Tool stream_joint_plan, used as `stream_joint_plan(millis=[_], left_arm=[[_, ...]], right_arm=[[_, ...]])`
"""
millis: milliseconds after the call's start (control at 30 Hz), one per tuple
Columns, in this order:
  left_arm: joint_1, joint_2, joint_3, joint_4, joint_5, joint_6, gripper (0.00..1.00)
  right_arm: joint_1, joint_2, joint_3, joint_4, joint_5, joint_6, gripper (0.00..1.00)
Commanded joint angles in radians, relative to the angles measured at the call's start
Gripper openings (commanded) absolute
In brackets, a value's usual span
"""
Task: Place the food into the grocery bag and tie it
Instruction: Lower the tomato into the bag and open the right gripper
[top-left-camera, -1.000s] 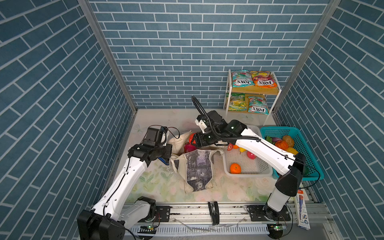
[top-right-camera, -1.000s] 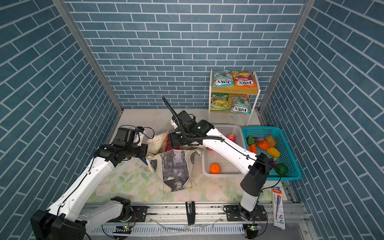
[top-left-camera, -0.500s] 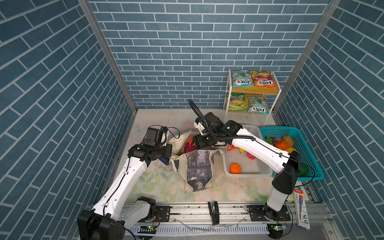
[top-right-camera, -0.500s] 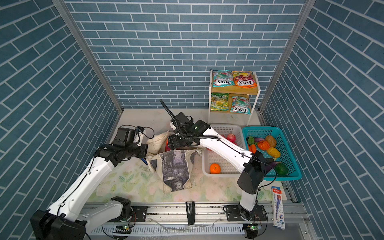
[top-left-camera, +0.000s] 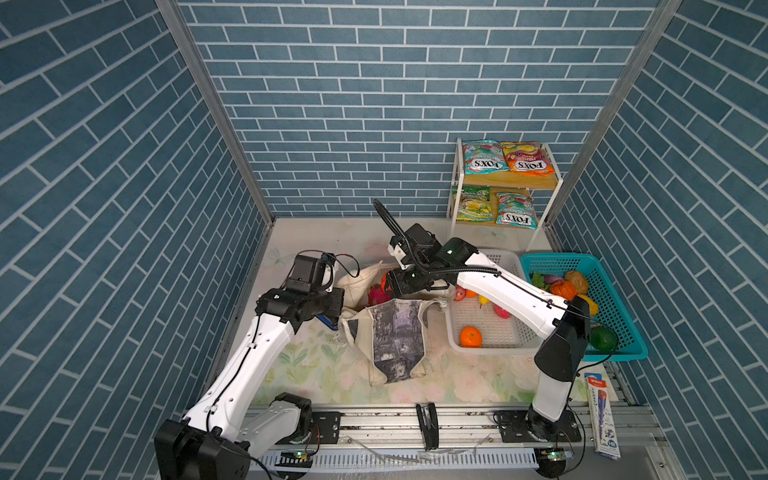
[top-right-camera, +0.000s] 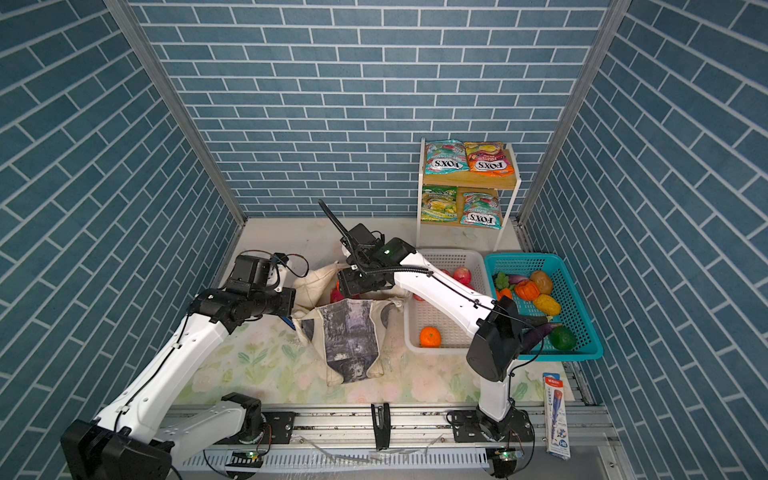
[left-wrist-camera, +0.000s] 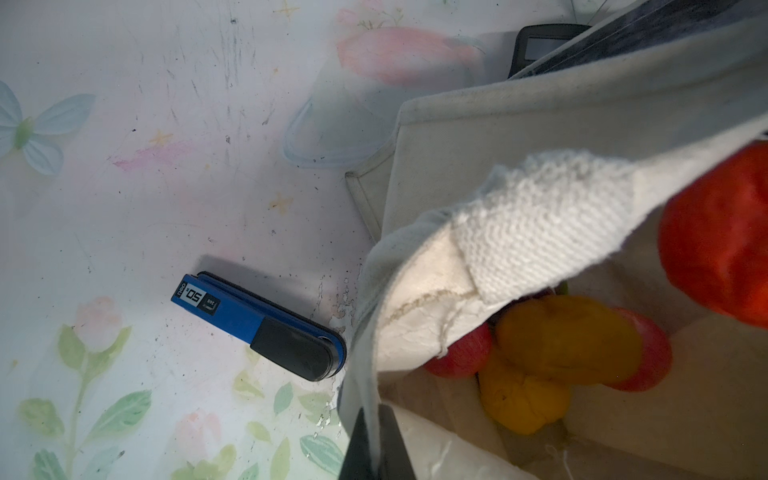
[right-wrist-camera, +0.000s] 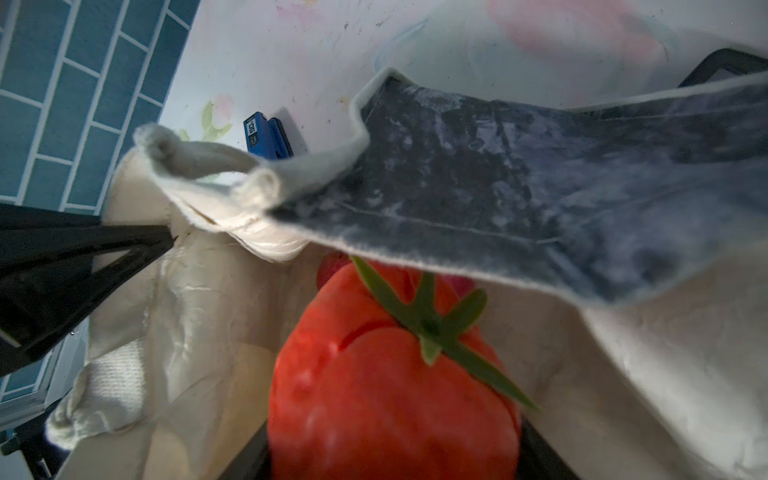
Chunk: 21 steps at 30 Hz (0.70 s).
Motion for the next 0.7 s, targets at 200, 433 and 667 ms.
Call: stream_joint_plan(millis=[200,433,667], left_arm=[[0.005,-0.009,-0.004,-0.010,0.011,0.001,0.05],[0.005,-0.007,-0.004,-0.010,0.009,0.001,0.05],[0.005,-0.006,-0.004,-0.010,0.007,0.001,0.05]], right_arm=[[-0.020,0.053,0.043,-0.051,-0.001,-0.037,0.48],[-0.019,0.103,0.063,-0.062,-0.027,-0.032,0.50],[-0.020,0.119,0.081,-0.066,-0.039,-0.030,0.98]])
